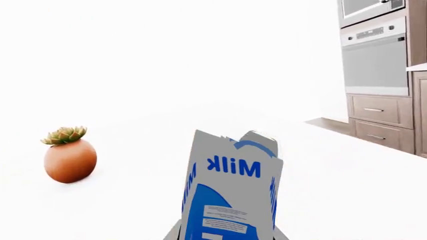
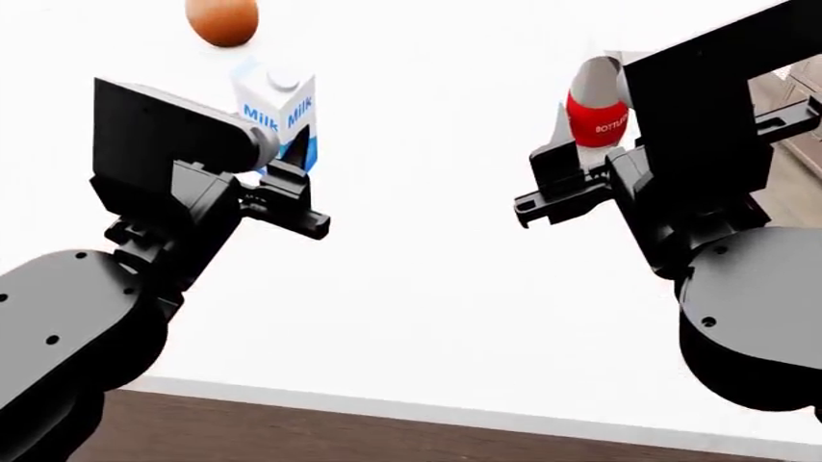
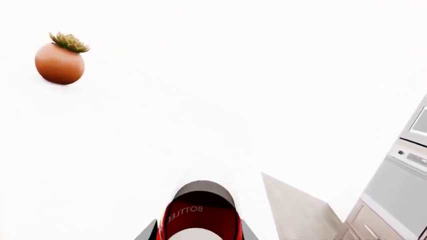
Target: Move the drinks to the dining counter.
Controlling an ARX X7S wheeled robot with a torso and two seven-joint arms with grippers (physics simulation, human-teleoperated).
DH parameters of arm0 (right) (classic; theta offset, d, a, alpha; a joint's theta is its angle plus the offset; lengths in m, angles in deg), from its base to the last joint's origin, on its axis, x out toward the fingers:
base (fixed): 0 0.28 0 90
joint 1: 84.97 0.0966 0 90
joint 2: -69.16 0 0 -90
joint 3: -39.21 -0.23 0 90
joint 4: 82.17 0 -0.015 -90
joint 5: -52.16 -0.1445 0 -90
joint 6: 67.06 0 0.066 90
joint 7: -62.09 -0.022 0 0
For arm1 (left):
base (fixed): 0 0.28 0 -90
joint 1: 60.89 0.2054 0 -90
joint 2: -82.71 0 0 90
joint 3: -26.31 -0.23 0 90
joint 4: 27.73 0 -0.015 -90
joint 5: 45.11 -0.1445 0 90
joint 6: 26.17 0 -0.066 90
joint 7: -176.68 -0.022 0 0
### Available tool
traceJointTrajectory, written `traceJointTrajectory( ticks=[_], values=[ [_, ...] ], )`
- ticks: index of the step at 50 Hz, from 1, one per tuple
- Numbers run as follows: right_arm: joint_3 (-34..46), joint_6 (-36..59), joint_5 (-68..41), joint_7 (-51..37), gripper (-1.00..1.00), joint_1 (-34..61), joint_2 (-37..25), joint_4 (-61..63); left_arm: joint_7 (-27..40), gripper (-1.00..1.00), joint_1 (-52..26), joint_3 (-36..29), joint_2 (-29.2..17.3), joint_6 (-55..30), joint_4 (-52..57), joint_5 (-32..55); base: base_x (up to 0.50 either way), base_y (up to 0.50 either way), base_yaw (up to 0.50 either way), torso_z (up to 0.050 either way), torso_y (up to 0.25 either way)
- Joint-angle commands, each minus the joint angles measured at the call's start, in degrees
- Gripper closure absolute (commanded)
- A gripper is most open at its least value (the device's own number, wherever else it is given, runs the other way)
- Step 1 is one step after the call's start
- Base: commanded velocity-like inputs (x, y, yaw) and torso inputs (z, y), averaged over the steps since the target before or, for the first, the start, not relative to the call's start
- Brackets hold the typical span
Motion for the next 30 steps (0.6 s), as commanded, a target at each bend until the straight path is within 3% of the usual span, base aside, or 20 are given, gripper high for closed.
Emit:
traceJointTrajectory(
  ticks=[1,30],
  values=[
    [-0.32,0.57,0.67,-0.66,1.00,0.49,-0.01,-0.15,0.70,1.00,-0.11,0.60,-0.07,0.46,0.34,0.02,0.00,0.00,0.00,0.000,0.000],
    [5.18,-6.18,13.57,11.21,1.00,-1.64,2.84,-10.74,-2.65,1.00,-1.98,-5.78,2.34,7.61,-12.24,-6.16,0.00,0.00,0.00,0.000,0.001]
  ],
)
